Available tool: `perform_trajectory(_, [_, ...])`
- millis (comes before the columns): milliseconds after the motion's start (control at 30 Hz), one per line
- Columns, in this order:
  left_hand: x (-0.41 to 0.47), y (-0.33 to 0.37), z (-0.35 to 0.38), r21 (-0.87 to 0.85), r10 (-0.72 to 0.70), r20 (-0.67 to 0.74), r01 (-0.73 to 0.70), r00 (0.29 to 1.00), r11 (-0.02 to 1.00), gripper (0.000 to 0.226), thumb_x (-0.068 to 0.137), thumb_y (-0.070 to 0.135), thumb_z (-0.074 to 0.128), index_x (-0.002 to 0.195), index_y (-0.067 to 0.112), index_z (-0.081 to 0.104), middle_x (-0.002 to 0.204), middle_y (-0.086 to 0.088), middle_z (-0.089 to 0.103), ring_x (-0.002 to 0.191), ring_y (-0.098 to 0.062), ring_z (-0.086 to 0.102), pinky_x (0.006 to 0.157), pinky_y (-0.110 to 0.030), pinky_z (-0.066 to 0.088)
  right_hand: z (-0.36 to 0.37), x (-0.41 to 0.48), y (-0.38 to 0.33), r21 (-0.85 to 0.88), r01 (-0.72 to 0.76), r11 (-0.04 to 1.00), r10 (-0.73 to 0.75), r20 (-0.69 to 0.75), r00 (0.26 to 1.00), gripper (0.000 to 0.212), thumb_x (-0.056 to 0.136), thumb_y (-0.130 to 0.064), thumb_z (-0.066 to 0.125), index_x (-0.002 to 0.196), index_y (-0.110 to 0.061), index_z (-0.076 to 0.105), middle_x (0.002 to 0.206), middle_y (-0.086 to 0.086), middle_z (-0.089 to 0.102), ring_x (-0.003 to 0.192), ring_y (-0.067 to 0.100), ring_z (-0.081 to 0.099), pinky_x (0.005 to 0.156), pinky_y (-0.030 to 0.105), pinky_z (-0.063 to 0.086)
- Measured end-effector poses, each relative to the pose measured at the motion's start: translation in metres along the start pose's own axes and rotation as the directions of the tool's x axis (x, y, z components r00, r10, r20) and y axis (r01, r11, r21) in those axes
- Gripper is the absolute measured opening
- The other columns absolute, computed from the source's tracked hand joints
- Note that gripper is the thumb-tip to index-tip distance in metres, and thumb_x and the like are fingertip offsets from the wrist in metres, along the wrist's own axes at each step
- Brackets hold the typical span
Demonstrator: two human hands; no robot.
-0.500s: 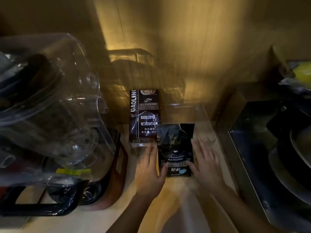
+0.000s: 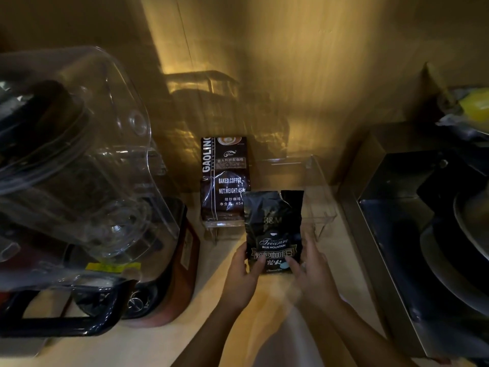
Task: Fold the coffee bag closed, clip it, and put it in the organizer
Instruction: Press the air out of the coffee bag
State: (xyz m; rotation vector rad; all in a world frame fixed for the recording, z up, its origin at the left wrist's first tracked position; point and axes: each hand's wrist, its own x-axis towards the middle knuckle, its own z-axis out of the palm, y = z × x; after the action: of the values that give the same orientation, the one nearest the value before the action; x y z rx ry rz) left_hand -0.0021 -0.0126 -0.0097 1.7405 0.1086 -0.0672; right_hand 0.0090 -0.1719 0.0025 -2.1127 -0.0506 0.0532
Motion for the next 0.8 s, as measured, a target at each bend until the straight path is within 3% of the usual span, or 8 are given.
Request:
perform_trajectory(100, [0.003,0.004,-0.001,-0.131,-0.074,-0.062,0.066,0.995,0.989,0.033,0.082,0.008,0.064,0.107,0.026,0.053,0.112,-0.003,0.060,0.105,-0.015,0.056,0.070,-0.018,0.053,-0.004,0.006,-0.002,0.126,-0.086,0.988,0.092,-0.046,0.995,0.054,0.083,-0.010,0.061,0.129,-0.019,0.035,0.120,0.004,0.056,0.111,0.021,0.053,0.092,0.047,0.047])
perform_trajectory(200, [0.007,0.010,-0.002,-0.214,-0.144,-0.143,0.112,0.979,0.970,0.030,0.075,-0.003,0.068,0.092,0.019,0.056,0.096,-0.003,0.063,0.088,-0.010,0.060,0.054,-0.011,0.049,-0.005,0.012,-0.004,0.157,-0.154,0.976,0.167,-0.071,0.983,0.030,0.079,-0.012,0.066,0.101,-0.021,0.048,0.094,-0.004,0.060,0.096,0.024,0.059,0.079,0.040,0.051])
perform_trajectory(333, [0.007,0.017,0.009,-0.201,-0.152,-0.155,0.120,0.976,0.972,0.036,0.070,0.000,0.074,0.087,0.020,0.049,0.088,0.000,0.062,0.079,-0.010,0.062,0.052,-0.015,0.051,0.002,0.018,-0.010,0.104,-0.199,0.974,0.205,-0.049,0.978,0.045,0.068,-0.025,0.077,0.096,-0.011,0.045,0.099,0.010,0.062,0.093,0.027,0.059,0.077,0.050,0.053])
perform_trajectory(433, [0.007,0.021,0.017,-0.198,-0.123,-0.164,0.090,0.979,0.976,0.041,0.067,0.002,0.078,0.088,0.022,0.049,0.087,0.002,0.064,0.072,-0.002,0.065,0.053,-0.013,0.052,0.007,0.018,-0.015,0.053,-0.213,0.976,0.217,-0.084,0.973,0.056,0.059,-0.033,0.082,0.094,-0.012,0.043,0.100,0.011,0.060,0.095,0.029,0.056,0.077,0.050,0.051])
perform_trajectory(533, [0.009,0.019,0.017,-0.171,-0.121,-0.214,0.085,0.969,0.982,0.034,0.069,0.001,0.076,0.086,0.021,0.053,0.087,-0.003,0.067,0.078,-0.013,0.067,0.062,-0.022,0.055,0.007,0.018,-0.013,0.003,-0.203,0.979,0.202,-0.140,0.969,0.052,0.061,-0.034,0.081,0.096,-0.011,0.049,0.096,0.010,0.063,0.090,0.027,0.058,0.074,0.045,0.053])
perform_trajectory(633, [0.011,0.018,0.016,-0.200,-0.157,-0.261,0.106,0.952,0.974,0.027,0.070,-0.002,0.074,0.080,0.015,0.057,0.082,-0.007,0.068,0.078,-0.021,0.066,0.070,-0.036,0.055,0.005,0.018,-0.012,-0.052,-0.185,0.981,0.172,-0.193,0.966,0.034,0.070,-0.031,0.074,0.093,-0.011,0.058,0.088,0.010,0.068,0.080,0.024,0.062,0.068,0.036,0.052])
perform_trajectory(733, [0.016,0.020,0.009,-0.273,-0.182,-0.250,0.111,0.951,0.956,0.021,0.073,-0.001,0.070,0.066,0.007,0.052,0.063,-0.002,0.066,0.059,-0.009,0.064,0.055,-0.024,0.054,0.002,0.021,-0.010,-0.106,-0.142,0.984,0.117,-0.214,0.970,0.024,0.079,-0.029,0.066,0.086,-0.007,0.061,0.084,0.014,0.068,0.076,0.028,0.062,0.066,0.039,0.052])
perform_trajectory(800, [0.019,0.023,0.002,-0.295,-0.155,-0.197,0.093,0.968,0.951,0.027,0.080,0.000,0.063,0.060,0.008,0.047,0.049,0.009,0.059,0.046,0.002,0.055,0.045,-0.013,0.046,-0.003,0.024,-0.005,-0.037,-0.140,0.989,0.130,-0.197,0.972,0.021,0.083,-0.025,0.062,0.080,-0.004,0.060,0.080,0.016,0.068,0.075,0.031,0.062,0.066,0.044,0.053])
